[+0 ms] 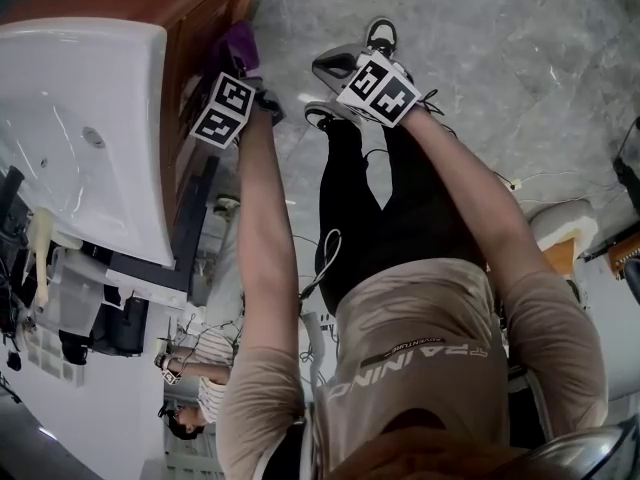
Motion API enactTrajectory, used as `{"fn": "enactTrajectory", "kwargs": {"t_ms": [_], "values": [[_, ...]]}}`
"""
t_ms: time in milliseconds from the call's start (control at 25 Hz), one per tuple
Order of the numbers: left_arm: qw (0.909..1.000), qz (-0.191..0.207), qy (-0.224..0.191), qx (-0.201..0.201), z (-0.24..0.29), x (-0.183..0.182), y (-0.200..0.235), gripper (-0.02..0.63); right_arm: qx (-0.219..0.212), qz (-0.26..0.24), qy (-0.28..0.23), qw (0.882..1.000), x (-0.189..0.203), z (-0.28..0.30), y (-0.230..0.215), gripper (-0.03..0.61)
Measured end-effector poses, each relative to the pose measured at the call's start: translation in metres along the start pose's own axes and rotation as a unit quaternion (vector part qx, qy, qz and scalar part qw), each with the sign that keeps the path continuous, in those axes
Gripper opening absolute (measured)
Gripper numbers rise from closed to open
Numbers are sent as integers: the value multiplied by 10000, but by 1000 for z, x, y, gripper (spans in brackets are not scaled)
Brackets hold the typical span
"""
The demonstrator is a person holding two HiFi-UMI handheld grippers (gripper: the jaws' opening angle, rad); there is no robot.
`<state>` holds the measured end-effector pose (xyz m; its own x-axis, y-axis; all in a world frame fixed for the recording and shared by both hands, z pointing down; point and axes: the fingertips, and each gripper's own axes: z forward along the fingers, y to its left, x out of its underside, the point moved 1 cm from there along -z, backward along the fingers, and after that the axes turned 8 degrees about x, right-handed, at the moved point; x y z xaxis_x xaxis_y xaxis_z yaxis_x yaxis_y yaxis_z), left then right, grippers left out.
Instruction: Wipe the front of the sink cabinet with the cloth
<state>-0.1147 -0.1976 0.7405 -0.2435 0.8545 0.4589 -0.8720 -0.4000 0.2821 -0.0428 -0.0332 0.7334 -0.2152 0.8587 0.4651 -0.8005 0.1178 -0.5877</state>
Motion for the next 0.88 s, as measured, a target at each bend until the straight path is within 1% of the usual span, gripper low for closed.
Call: {"fn": "enactTrajectory", "kwargs": {"t_ms": [200,360,560,720,880], "values": [[9996,199,-39,208,16,-15,-31,49,57,86,-60,9999,-6,-9,-16,12],[9991,282,-88,306,24,-27,-51,49,151,182,-75,9997,-9,-16,-32,12],[9979,458,-93,458,32,-40,-77,49,166,211,-154,9995,-18,-22,-42,12],[9975,441,-88,538,36,-46,-96,49,217,169,-247,9993,-30,-32,-53,12],[9965,515,-44,654,40,-51,-111,49,291,170,-405,9986,-47,-42,-61,12]]}}
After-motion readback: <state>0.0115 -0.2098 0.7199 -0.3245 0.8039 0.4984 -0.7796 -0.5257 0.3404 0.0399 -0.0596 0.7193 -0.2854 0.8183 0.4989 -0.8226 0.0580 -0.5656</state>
